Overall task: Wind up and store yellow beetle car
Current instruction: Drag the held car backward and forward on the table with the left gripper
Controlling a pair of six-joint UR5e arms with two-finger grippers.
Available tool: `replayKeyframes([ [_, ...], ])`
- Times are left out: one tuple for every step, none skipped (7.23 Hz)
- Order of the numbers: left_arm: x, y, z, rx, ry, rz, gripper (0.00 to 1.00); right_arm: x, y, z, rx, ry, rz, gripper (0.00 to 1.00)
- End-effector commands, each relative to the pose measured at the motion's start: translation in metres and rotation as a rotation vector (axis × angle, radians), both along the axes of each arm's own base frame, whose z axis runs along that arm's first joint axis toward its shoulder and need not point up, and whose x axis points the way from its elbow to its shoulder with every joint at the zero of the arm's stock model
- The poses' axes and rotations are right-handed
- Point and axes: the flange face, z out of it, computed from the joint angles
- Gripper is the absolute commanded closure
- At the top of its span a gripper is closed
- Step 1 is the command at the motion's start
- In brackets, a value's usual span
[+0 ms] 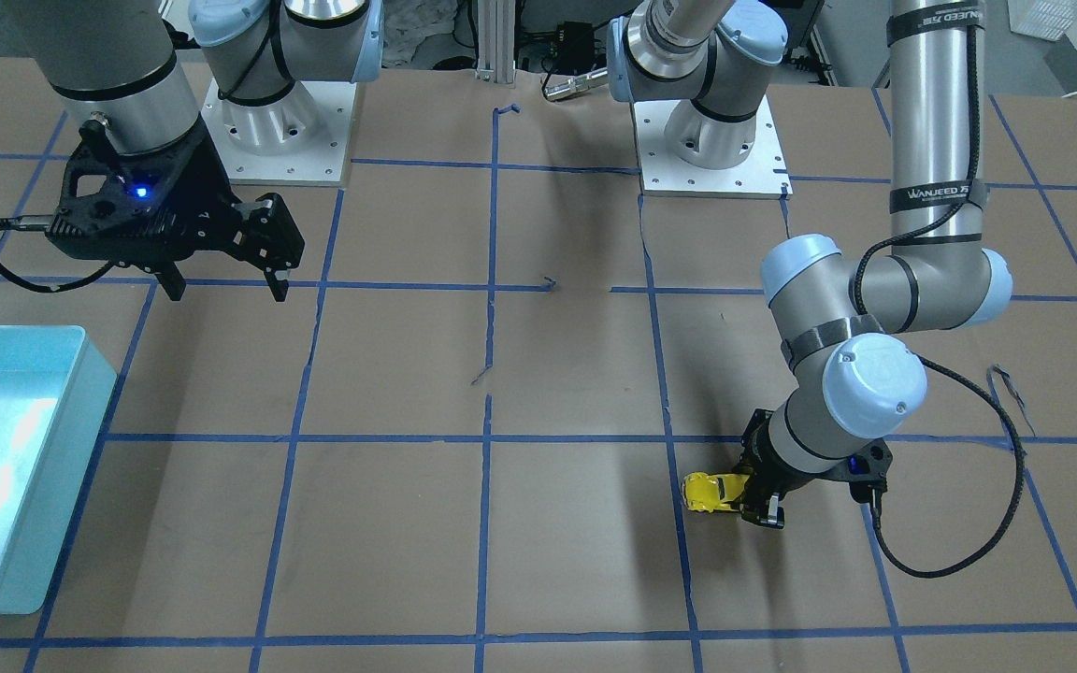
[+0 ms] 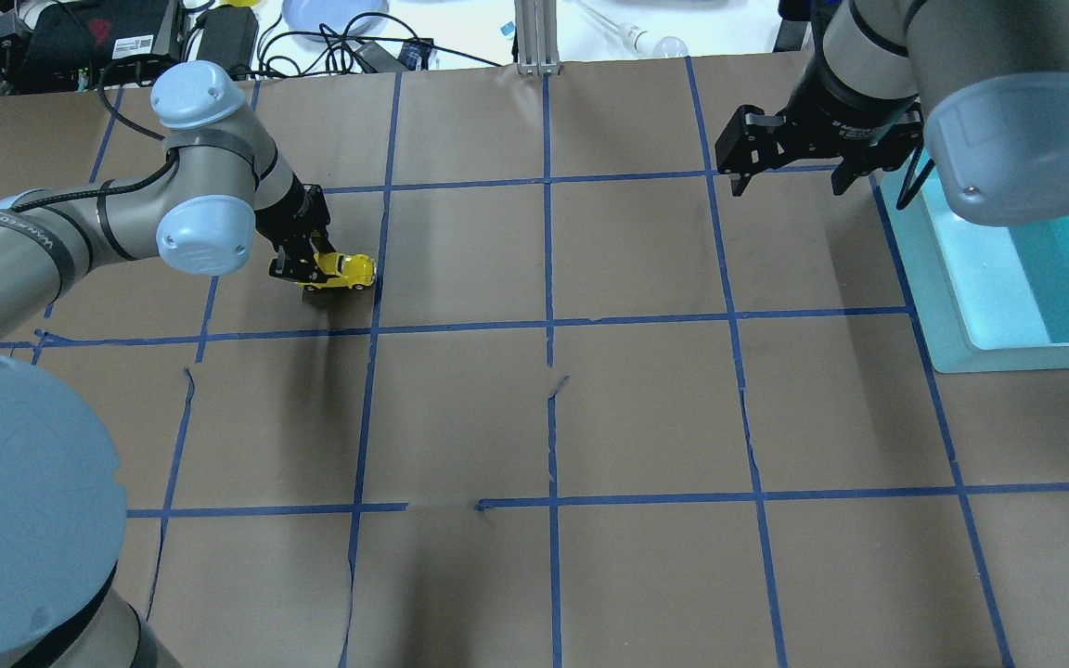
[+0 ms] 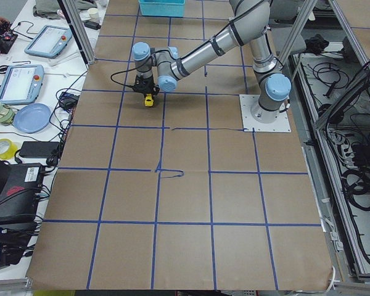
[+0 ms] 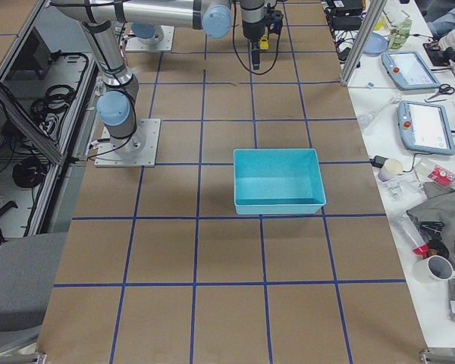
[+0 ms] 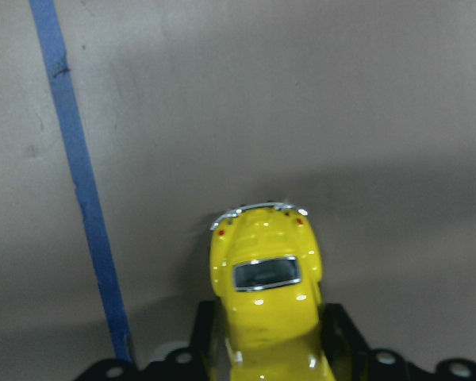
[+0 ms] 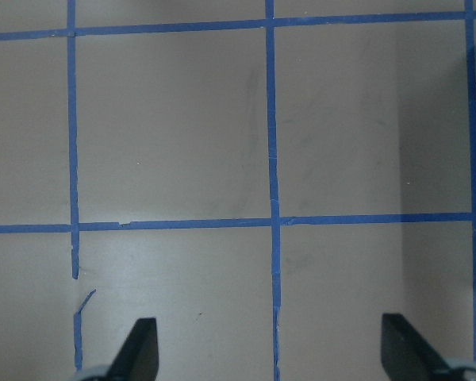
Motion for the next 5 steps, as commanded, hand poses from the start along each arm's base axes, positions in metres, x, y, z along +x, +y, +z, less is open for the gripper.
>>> replayKeyframes([
  [-0.023,0.000,0.005,-0.006,0.120,0.054,1.00,0.000,0.000,0.000,0.000,0.001,0.000,0.00],
  [-0.038,0.002,0.001,0.003,0.124,0.045,1.00,0.000,0.000,0.000,0.000,0.001,0.000,0.00],
  [-0.054,0.004,-0.006,0.019,0.149,0.041,1.00,0.000,0.000,0.000,0.000,-0.001,0.001,0.00],
  [-0.056,0.004,-0.010,0.022,0.163,0.026,1.00,0.000,0.000,0.000,0.000,-0.001,0.001,0.00],
  [-0.055,0.003,-0.010,0.022,0.157,0.009,1.00,0.000,0.000,0.000,0.000,-0.001,0.001,0.00],
])
